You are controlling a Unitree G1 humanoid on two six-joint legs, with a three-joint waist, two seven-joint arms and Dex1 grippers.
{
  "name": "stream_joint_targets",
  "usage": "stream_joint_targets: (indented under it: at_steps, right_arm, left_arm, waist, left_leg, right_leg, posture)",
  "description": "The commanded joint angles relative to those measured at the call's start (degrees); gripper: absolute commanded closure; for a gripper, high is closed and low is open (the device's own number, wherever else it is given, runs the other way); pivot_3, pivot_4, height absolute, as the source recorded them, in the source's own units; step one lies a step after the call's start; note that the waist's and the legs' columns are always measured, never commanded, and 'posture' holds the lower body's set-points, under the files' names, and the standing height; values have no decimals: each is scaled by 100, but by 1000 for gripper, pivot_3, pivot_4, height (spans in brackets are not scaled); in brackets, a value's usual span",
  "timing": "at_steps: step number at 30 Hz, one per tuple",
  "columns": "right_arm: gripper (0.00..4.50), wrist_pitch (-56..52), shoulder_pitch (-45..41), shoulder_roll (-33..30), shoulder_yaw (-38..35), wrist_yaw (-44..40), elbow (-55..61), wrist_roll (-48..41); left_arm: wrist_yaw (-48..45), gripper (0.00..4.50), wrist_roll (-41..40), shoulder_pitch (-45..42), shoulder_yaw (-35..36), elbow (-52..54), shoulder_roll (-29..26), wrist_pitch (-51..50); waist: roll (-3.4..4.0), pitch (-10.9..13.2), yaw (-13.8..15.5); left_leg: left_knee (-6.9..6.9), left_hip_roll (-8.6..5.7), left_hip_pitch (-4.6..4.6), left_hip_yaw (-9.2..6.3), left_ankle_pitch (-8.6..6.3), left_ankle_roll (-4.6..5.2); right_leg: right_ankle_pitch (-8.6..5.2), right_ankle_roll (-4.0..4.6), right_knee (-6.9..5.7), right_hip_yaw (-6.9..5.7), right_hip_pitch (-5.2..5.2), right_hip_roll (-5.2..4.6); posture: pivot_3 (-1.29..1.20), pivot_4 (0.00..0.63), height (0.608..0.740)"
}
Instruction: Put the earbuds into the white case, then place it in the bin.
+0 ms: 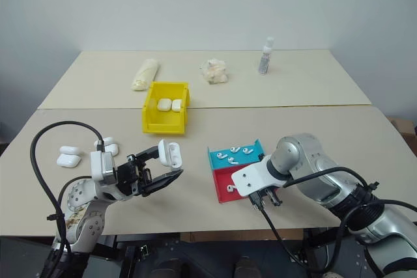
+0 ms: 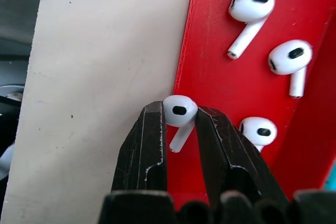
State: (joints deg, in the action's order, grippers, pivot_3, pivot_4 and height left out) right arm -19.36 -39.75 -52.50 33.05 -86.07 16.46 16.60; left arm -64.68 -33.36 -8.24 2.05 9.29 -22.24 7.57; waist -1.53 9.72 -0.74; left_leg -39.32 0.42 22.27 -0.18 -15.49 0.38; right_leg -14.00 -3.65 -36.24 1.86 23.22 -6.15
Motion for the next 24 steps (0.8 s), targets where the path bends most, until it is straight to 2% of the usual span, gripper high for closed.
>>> stream_joint_targets:
  at_steps: [1,4,9,13,17,20,24]
  right_arm:
    - [3869,-100,-4,-119,-331,-90,304,-126]
    - [3869,-235,-55,-202,-580,-157,526,-323]
    - [3869,-755,-296,-287,-1943,94,789,-1337]
    - [3869,-1290,-400,152,-3577,594,819,-2738]
    - [3869,-975,-288,844,-4637,1225,1038,-3859]
    - [3869,-685,-258,1463,-4977,1698,1191,-4555]
    - [3869,-139,-79,2106,-4837,2029,1273,-5026]
  left_arm:
    - [9,1748,-23,-57,4,159,-1,68]
    - [14,1748,-61,-95,7,146,27,59]
    - [70,1748,-217,-194,-26,321,71,-101]
    - [-12,1748,-453,-343,-79,474,57,-318]
    - [-147,1748,-635,-561,-161,532,43,-523]
    - [-217,1748,-602,-767,-249,467,102,-560]
    - [-137,1748,-627,-1027,-319,484,239,-628]
  waist:
    - [0,0,1]
    - [0,0,2]
    - [0,0,4]
    - [-1,0,7]
    - [-1,0,8]
    - [0,0,-4]
    - [0,0,-4]
  left_leg:
    - [0,0,0,0,0,0]
    - [0,0,0,-1,0,0]
    - [0,0,1,-9,0,0]
    - [0,2,2,-12,-1,1]
    - [1,3,2,-13,-1,2]
    - [0,2,1,-14,-1,2]
    - [0,3,-1,-15,-1,2]
  right_leg:
    - [0,0,0,0,0,0]
    - [0,0,0,0,0,0]
    - [0,0,1,0,-1,0]
    - [0,0,1,0,-2,0]
    - [1,0,4,-3,-7,0]
    - [1,0,0,-2,-6,0]
    - [2,0,-1,-2,-7,3]
  posture:
    - [0,150,740]
    - [0,150,740]
    - [0,150,740]
    - [0,150,740]
    - [0,150,740]
    - [0,150,740]
    - [0,150,740]
